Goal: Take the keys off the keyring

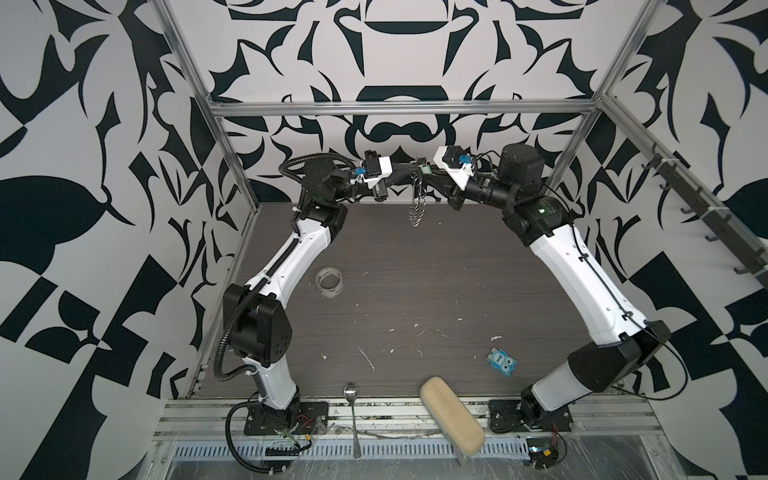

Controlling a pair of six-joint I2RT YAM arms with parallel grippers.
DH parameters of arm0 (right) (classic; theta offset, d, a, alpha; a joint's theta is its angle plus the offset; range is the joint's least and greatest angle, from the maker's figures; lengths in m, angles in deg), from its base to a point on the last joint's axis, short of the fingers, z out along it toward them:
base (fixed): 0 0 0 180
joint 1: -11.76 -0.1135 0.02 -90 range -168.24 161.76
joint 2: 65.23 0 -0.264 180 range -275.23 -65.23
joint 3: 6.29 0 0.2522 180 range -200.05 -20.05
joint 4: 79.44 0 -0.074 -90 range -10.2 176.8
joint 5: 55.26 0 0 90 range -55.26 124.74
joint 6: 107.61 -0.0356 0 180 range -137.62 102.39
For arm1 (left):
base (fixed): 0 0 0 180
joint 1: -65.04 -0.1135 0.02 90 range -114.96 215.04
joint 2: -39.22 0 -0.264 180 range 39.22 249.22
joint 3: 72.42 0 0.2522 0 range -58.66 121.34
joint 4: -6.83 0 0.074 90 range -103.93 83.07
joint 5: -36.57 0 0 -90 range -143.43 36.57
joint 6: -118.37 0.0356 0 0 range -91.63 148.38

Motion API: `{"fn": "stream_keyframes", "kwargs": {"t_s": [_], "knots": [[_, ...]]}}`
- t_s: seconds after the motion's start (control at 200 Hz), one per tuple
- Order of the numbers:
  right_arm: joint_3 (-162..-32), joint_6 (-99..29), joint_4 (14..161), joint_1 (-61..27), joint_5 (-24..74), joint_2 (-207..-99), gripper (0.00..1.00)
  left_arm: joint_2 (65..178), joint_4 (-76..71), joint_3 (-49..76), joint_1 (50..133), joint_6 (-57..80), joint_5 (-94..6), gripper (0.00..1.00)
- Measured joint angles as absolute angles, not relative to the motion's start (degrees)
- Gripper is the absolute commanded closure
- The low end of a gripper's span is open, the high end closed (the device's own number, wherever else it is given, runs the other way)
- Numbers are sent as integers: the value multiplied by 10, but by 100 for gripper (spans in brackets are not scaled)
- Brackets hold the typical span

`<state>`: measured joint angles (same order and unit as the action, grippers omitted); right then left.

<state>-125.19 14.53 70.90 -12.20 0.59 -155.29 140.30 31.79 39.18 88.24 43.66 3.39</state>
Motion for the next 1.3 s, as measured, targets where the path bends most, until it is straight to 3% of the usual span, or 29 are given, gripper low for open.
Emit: {"fn": "stream_keyframes", "kwargs": {"t_s": [0.7, 1.3], "knots": [[-1396, 330, 533, -134, 88, -1580, 100, 1379, 179, 400, 883, 525, 42, 100], [-1554, 379, 464, -178, 99, -1669, 100, 1375, 236, 404, 875, 473, 66, 100]]}}
